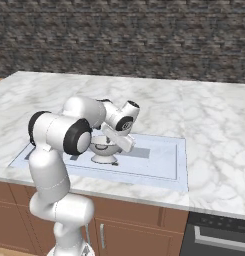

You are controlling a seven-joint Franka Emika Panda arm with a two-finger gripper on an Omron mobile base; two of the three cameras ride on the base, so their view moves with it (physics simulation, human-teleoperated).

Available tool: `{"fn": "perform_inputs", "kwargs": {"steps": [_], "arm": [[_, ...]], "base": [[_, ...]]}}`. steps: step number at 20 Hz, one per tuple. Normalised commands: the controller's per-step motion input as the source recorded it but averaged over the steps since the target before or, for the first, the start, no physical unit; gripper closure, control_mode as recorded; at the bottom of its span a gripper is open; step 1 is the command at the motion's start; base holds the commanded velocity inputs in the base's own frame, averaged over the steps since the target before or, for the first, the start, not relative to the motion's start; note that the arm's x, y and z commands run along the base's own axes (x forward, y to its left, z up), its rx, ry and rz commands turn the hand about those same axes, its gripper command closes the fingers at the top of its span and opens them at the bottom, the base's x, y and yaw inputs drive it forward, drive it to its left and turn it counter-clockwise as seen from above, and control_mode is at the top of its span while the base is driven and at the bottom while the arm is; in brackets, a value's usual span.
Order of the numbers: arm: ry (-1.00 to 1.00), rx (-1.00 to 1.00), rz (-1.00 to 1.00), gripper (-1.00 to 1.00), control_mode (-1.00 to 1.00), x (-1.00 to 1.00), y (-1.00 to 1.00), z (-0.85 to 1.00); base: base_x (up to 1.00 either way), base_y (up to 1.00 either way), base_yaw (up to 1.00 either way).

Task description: Place the glass cup in the left basin and the colander in the right basin of the sink.

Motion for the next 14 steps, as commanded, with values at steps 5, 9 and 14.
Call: {"fn": "perform_inputs", "kwargs": {"steps": [5, 9, 14], "arm": [[0.00, 0.00, 0.00, -1.00, -1.00, 0.00, 0.00, 0.22], [0.02, -0.01, 0.00, -1.00, -1.00, 0.00, 0.00, 0.55], [0.04, -0.03, 0.00, -1.00, -1.00, -0.16, 0.00, 0.62]], "base": [[0.00, 0.00, 0.00], [0.00, 0.00, 0.00], [0.00, 0.00, 0.00]]}}
